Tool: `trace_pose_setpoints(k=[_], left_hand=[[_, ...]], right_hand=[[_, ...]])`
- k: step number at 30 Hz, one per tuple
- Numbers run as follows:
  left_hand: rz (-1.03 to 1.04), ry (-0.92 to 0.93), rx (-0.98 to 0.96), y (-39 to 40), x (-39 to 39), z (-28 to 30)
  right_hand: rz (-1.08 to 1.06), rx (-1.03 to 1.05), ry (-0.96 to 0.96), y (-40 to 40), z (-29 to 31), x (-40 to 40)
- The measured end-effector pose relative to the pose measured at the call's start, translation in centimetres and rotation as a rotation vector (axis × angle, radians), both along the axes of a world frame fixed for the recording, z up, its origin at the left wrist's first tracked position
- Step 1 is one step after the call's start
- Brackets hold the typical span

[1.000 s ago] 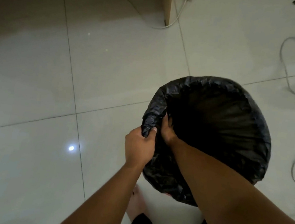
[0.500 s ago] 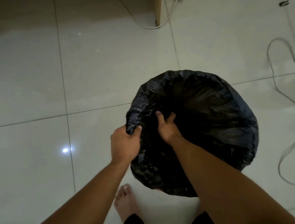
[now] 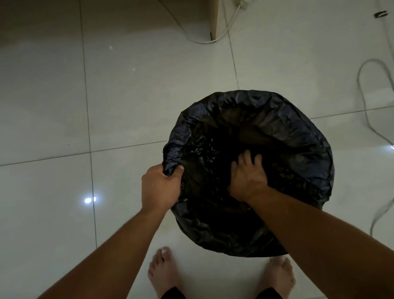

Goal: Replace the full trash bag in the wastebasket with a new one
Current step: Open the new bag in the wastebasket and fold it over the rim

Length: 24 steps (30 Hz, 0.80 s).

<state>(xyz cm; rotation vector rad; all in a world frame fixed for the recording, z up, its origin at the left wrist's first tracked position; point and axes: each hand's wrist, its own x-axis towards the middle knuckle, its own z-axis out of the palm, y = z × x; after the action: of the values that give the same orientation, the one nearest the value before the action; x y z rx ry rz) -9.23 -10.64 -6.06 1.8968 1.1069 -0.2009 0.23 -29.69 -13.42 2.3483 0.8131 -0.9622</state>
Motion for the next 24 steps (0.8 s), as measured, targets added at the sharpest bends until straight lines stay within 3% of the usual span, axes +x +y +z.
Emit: trace_pose_setpoints(k=[3,8,11,13,15,17,21,24], left_hand=[[0.002,-0.008,0.005,-0.3,-0.4,0.1],[-0.043,-0.021,-0.011,-0.3,-0.4,0.9],[-0.124,0.079,-0.113,0.5,-0.1,2.9],[-0.205,0.014,0.012,1.6,0.4,4.6],[-0.282,-0.182,0.216,2.1,2.2,6.6],[-0.406,-0.273,0.281,1.8,5.8,7.8],[-0.671,-0.094,0.196,-0.2,13.6,7.1],[-0.768,0.039,0.313,-0.1,15.3,5.6]], right_hand=[[-0.041,0.158,0.092,1.6,-0.9,-0.7],[-0.057,-0.197,0.213,0.9,-4.4,0.0],[-0.109,-0.197,0.235,1.2,-3.9,0.3],[-0.182,-0.111,0.27,2.2,-1.6,0.4],[-0.246,0.004,0.317,2.8,1.6,-0.2],[-0.229,0.053,0.338,2.4,4.6,-1.3],[-0.127,-0.143,0.279,-1.4,8.3,-2.4],[-0.089,-0.241,0.243,-5.0,8.9,-1.9]])
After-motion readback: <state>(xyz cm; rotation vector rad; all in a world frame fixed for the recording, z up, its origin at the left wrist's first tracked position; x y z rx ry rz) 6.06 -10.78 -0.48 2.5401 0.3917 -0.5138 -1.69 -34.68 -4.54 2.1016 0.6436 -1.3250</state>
